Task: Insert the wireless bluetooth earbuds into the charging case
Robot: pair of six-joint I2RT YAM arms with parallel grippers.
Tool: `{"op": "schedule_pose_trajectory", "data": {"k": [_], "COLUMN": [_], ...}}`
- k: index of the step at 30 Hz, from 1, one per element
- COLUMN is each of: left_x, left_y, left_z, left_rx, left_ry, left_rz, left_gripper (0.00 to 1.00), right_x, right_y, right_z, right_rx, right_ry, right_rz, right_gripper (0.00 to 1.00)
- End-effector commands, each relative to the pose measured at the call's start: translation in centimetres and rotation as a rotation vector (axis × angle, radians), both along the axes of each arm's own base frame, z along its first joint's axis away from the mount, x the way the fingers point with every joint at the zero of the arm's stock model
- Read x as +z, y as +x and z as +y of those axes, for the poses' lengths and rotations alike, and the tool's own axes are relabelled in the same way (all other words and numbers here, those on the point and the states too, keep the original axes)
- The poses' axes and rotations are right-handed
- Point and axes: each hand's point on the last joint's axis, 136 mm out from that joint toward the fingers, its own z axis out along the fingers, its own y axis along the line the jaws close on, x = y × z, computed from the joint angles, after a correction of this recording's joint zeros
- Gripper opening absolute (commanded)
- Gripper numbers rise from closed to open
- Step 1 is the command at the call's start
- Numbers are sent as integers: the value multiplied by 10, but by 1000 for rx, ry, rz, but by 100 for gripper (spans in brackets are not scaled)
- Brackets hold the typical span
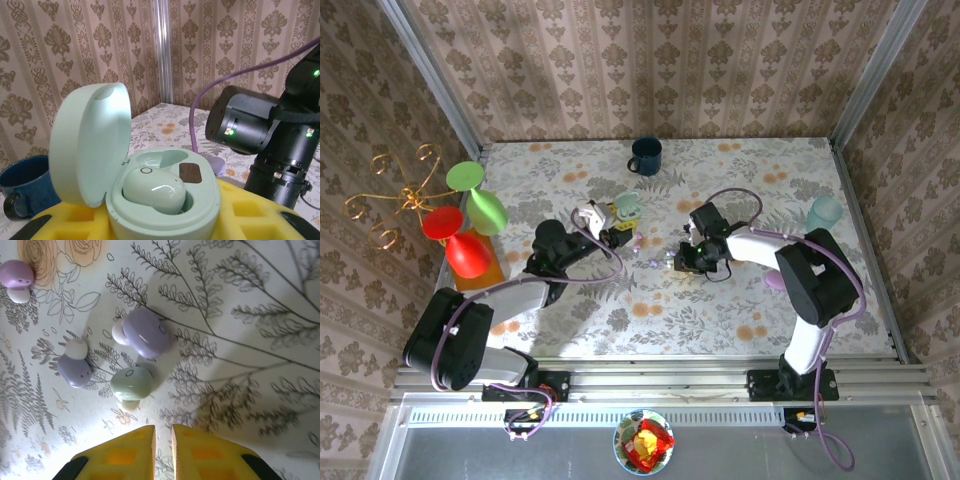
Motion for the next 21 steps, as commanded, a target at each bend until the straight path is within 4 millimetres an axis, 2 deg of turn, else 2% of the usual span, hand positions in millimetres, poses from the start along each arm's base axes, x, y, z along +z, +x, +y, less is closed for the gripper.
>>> {"op": "schedule_pose_trajectory", "data": {"k": [1, 5, 9, 12, 15, 21], "left_x": [15, 13, 15, 18, 19, 18], "left_y": [0, 14, 23, 24, 25, 25], "left_z": [13, 42, 63, 70, 73, 75], "left_rx": [33, 108, 150, 151, 151, 155], "left_ry": [-49, -96, -112, -113, -112, -114], "left_rz": [-31, -12, -9, -15, -14, -13], "left_gripper": [23, 23, 23, 23, 23, 23], "right_x": [23, 33, 35, 27, 18, 0], "right_y": [0, 0, 5, 11, 17, 20], "right_z": [-11, -11, -5, -4, -3, 3], "right_rx": [15, 40, 28, 8, 14, 65], "right_ry": [-124, -290, -374, -400, -424, -466], "right_rz": [-69, -125, -146, -138, -129, -95], "right_gripper": [19, 23, 29, 44, 53, 56]}}
